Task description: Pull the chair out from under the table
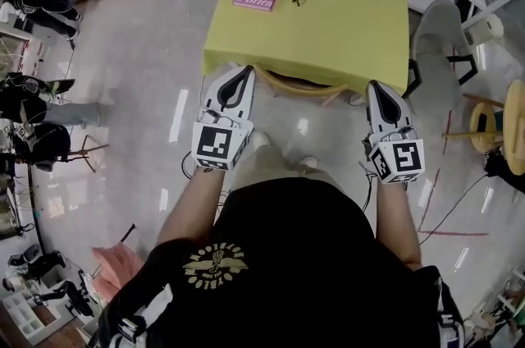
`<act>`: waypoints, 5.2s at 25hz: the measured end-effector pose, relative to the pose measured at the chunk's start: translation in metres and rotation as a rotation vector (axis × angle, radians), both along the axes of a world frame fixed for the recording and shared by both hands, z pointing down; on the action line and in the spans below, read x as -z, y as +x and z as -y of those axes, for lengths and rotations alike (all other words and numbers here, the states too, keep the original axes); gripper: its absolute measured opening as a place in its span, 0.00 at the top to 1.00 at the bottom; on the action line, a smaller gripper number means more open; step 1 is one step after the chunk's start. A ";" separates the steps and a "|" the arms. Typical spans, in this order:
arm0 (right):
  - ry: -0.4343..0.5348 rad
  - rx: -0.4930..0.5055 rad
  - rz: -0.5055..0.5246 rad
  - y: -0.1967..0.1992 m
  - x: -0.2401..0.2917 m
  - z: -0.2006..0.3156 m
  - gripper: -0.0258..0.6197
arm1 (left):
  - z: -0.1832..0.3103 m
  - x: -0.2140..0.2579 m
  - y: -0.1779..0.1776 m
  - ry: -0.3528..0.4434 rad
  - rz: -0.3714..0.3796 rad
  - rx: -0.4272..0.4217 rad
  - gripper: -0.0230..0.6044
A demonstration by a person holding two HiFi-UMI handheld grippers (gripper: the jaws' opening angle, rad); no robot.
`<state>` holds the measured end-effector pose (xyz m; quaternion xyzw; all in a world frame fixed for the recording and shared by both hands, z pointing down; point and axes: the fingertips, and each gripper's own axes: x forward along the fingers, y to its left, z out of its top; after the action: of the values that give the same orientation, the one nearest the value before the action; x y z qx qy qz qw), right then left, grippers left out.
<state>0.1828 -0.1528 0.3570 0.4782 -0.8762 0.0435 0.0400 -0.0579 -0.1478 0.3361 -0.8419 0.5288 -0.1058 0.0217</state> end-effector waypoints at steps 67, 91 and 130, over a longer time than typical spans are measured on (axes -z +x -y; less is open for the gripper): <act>-0.431 0.180 -0.425 -0.079 -0.202 0.087 0.94 | 0.110 -0.262 0.017 -0.461 0.452 -0.672 0.95; -0.665 0.527 -0.638 -0.079 -0.351 0.068 0.77 | 0.077 -0.399 0.007 -0.731 0.682 -0.802 0.67; -0.734 0.880 -0.954 -0.093 -0.460 0.050 0.63 | 0.065 -0.486 0.014 -0.893 0.944 -0.989 0.61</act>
<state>0.0894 -0.2032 0.8168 0.0063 -0.8035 0.1011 0.5867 -0.0439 -0.2131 0.8221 -0.7738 -0.0609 -0.6284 -0.0512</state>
